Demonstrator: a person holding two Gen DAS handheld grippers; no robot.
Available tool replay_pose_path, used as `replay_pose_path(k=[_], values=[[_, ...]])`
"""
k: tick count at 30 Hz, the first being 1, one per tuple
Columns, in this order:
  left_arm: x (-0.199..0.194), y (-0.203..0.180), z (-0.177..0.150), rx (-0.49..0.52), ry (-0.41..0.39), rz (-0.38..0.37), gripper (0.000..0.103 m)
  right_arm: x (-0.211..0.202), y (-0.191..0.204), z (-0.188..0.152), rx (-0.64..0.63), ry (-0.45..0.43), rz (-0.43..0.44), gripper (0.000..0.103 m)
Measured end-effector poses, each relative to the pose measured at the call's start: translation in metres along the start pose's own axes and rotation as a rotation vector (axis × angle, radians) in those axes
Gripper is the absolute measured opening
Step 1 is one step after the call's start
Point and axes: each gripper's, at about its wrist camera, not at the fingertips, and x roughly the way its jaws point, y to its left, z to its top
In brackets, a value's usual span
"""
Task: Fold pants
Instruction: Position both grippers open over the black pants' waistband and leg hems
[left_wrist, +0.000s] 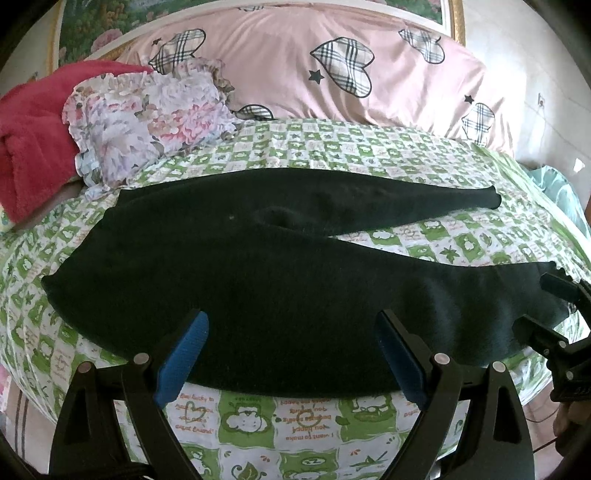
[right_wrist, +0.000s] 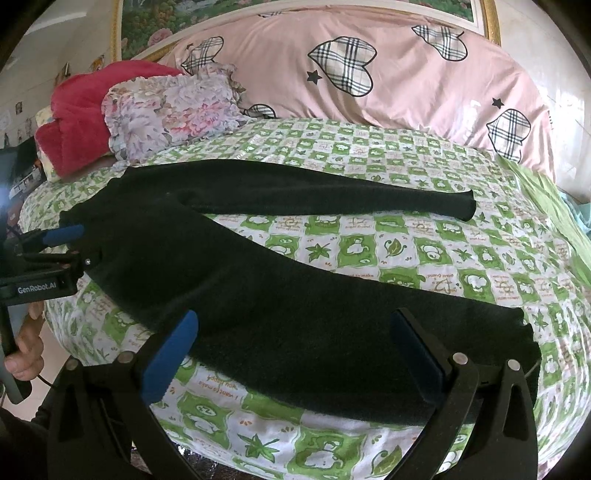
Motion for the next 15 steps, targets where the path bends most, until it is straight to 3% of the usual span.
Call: replay_pose_path(k=[15], values=[[0.0051, -0.0014, 0.0006, 0.005, 0.017, -0.002, 0.092, 0.0053, 0.0015, -0.0009, 0.003, 0.012, 0.001, 0.103]])
